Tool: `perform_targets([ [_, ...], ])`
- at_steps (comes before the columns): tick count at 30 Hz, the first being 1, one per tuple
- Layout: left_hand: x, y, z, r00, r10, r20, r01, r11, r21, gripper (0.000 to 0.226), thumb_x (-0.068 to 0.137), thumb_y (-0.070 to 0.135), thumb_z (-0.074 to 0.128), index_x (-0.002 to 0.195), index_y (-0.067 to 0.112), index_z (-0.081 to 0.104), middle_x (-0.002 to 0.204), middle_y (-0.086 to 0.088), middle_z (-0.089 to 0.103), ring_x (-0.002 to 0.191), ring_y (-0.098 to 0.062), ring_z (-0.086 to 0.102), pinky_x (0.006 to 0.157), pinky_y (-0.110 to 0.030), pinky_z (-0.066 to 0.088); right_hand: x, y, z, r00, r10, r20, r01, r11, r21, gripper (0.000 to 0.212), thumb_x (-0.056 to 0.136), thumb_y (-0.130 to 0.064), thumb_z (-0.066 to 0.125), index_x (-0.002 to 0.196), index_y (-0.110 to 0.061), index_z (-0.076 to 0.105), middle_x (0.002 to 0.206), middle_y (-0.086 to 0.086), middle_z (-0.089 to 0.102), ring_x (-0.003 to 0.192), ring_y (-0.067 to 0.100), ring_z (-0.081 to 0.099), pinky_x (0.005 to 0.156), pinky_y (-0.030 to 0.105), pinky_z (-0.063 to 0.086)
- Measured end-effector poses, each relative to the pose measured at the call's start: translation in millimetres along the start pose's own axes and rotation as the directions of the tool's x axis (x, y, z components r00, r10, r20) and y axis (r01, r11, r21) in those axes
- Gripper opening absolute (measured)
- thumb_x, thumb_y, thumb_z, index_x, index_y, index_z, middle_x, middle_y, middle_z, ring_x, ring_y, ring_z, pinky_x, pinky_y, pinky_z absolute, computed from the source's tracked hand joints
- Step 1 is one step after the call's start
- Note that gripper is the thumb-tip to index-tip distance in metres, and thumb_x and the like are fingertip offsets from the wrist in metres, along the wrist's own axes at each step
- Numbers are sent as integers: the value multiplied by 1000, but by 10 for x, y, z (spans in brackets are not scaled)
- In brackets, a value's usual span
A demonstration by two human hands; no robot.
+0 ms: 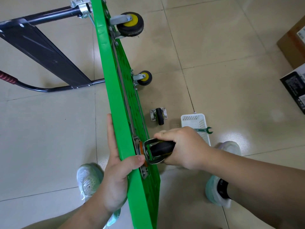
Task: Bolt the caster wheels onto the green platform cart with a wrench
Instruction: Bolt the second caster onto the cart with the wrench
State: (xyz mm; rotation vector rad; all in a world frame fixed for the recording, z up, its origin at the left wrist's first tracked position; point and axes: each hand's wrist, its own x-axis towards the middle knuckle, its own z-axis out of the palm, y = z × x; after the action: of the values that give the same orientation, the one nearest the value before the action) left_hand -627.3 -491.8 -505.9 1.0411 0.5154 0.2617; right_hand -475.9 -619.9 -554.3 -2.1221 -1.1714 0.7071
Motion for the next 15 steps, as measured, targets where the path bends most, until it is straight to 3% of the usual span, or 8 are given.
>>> perform_targets([
  [4,-5,4,-18,1000,-18,-7,19,999,30,122,60,-7,68,150,65,29,146,-1,61,107,-25,72,77,-40,62,-5,-35,-6,999,-35,11,36,998,-49,48,61,-27,80,106,-35,68,102,-12,70,90,4,62,69,13,31],
  [8,-13,28,-25,1000,-25,3,25,998,54,116,67,-8,59,151,64,26,145,0,61,109,-25,72,79,-42,62,-14,-61,-19,996,-92,11,93,989,-116,47,64,-28,78,110,-33,66,101,-12,70,92,10,63,69,23,40],
  [13,3,42,-79,998,-46,41,42,994,98,117,60,5,74,145,72,30,152,2,55,120,-33,67,92,-58,58,-28,-76,-17,993,-114,8,114,984,-140,43,64,-29,79,103,-36,61,91,-11,67,85,13,63,64,30,47],
  [15,12,69,-115,996,-66,52,60,991,117,120,58,4,74,144,75,28,153,0,54,114,-35,68,89,-60,56,-23,-87,-6,995,-97,6,97,984,-148,43,64,-32,80,102,-37,60,88,-12,67,82,11,62,65,33,50],
])
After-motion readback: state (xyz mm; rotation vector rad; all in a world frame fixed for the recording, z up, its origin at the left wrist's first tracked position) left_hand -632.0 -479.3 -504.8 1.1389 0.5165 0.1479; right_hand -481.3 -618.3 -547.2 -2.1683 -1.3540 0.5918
